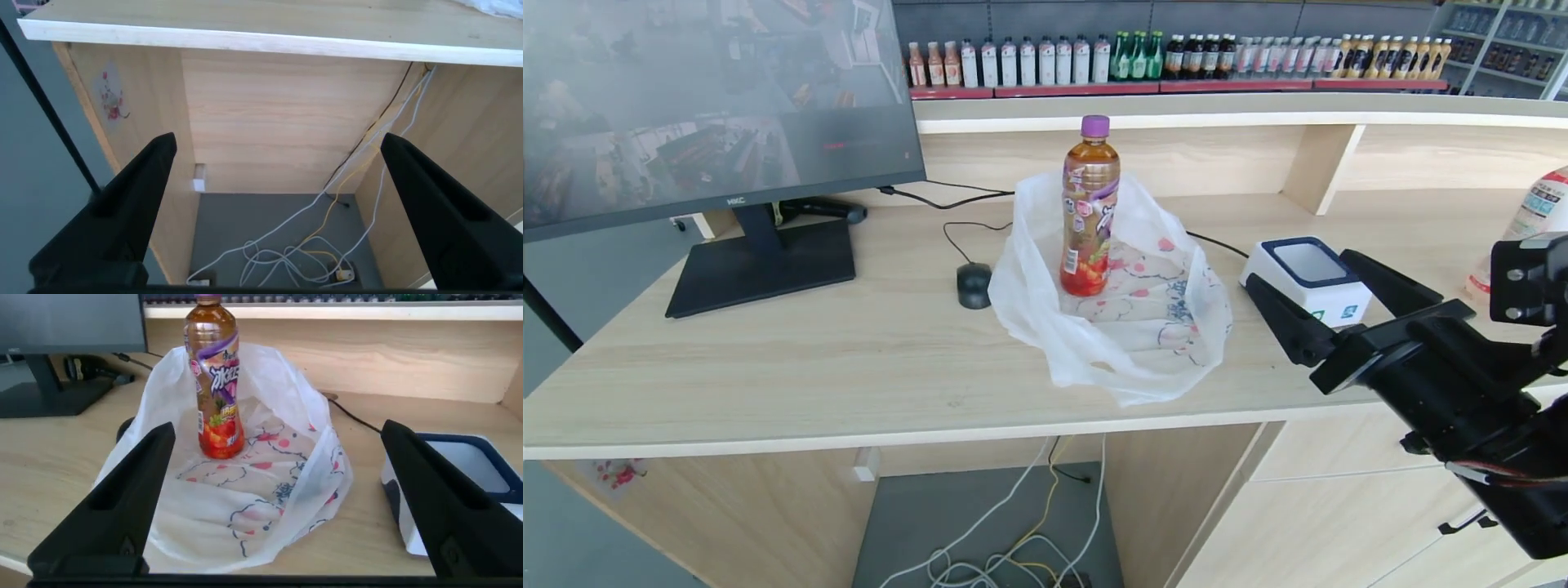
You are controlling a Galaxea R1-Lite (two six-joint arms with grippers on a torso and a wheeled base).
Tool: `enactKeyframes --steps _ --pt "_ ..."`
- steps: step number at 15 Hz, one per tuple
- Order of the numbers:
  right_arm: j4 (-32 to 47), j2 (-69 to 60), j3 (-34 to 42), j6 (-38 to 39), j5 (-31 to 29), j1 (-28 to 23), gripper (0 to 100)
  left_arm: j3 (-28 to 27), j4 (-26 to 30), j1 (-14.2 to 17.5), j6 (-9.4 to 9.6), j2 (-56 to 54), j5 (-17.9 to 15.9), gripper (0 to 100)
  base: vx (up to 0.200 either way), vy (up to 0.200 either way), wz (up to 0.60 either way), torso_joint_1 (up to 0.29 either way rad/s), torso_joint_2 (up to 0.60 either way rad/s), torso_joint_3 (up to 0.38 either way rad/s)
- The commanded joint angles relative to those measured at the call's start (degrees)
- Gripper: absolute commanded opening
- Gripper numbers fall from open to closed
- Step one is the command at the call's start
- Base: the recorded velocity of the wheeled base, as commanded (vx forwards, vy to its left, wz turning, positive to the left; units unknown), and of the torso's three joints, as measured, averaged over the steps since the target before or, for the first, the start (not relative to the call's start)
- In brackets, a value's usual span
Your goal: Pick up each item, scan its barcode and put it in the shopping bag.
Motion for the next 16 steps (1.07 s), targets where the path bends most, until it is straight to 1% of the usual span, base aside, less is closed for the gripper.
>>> enactKeyframes --steps 1,11,16 --pt "0.0 -0.1 -0.1 0.0 0.0 0.0 100 0.0 0.0 0.0 -0.07 0.0 0.0 100 0.000 -0.200 0.00 0.002 0.00 0.007" --pt "0.0 0.9 -2.4 0.0 0.1 -0.1 100 0.0 0.0 0.0 -0.16 0.0 0.0 100 0.000 -0.200 0.00 0.003 0.00 0.003" --pt "0.0 2.8 -4.3 0.0 0.1 2.7 100 0.0 0.0 0.0 -0.42 0.0 0.0 100 0.000 -0.200 0.00 0.002 0.00 0.004"
